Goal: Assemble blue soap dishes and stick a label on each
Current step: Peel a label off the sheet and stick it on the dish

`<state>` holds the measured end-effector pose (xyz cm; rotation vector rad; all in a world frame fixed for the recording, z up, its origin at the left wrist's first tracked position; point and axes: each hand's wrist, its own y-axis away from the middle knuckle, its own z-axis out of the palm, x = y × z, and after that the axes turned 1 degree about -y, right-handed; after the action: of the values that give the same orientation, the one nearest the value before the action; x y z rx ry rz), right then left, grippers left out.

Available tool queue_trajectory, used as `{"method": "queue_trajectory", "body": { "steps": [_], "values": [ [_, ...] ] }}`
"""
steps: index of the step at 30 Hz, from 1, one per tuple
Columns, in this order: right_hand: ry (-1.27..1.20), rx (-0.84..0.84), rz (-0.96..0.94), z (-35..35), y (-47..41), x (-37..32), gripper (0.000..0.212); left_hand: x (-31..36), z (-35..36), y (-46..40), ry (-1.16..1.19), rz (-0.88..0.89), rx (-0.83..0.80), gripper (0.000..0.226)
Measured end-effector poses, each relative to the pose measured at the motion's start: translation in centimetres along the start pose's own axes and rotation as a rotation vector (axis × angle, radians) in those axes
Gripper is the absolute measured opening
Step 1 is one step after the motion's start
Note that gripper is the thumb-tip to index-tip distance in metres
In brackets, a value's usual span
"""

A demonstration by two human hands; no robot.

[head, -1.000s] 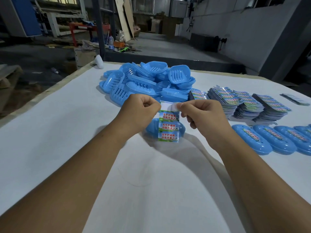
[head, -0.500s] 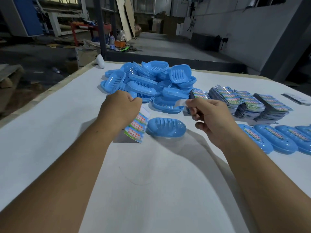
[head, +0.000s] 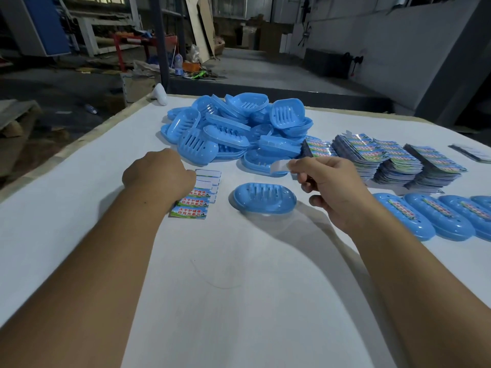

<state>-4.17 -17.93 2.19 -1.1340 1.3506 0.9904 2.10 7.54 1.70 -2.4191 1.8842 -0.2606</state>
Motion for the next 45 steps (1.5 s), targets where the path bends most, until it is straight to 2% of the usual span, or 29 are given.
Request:
{"method": "queue_trajectory", "body": {
  "steps": [3, 5, 8, 12, 14, 19, 36, 41, 45],
  "values": [
    [0.037, 0.001, -0.034, 0.2, 0.0, 0.1, 0.029, 0.2, -0.1, 0.4, 0.065, 0.022, 0.097, 0.031],
    [0.096, 0.017, -0.075, 0.4, 0.0, 0.3, 0.03, 1.0, -0.2, 0.9, 0.365, 0.117, 0.124, 0.02],
    [0.189, 0.057, -0.139, 0.9, 0.1, 0.7, 0.028, 3.2, -0.7, 2.5, 0.864, 0.304, -0.019, 0.016],
    [0.249, 0.089, -0.227, 1.2, 0.2, 0.9, 0.026, 5.2, -0.8, 4.6, 1.094, 0.39, -0.238, 0.015],
    [0.252, 0.091, -0.246, 1.1, 0.2, 0.9, 0.025, 5.5, -0.5, 5.1, 1.119, 0.398, -0.311, 0.021],
    [0.254, 0.062, -0.263, 1.1, 0.2, 1.0, 0.023, 5.8, -0.1, 5.4, 1.131, 0.407, -0.355, 0.007],
    [0.238, -0.021, -0.258, 0.9, 0.1, 1.1, 0.021, 5.6, -0.5, 5.4, 1.149, 0.364, -0.388, 0.009],
    [0.262, -0.102, -0.284, 0.7, 0.2, 1.2, 0.024, 5.5, -0.8, 5.4, 1.166, 0.356, -0.38, 0.019],
    [0.292, -0.025, -0.263, 0.9, -0.1, 1.4, 0.024, 5.6, -0.8, 5.5, 1.166, 0.312, -0.332, 0.019]
  ]
}}
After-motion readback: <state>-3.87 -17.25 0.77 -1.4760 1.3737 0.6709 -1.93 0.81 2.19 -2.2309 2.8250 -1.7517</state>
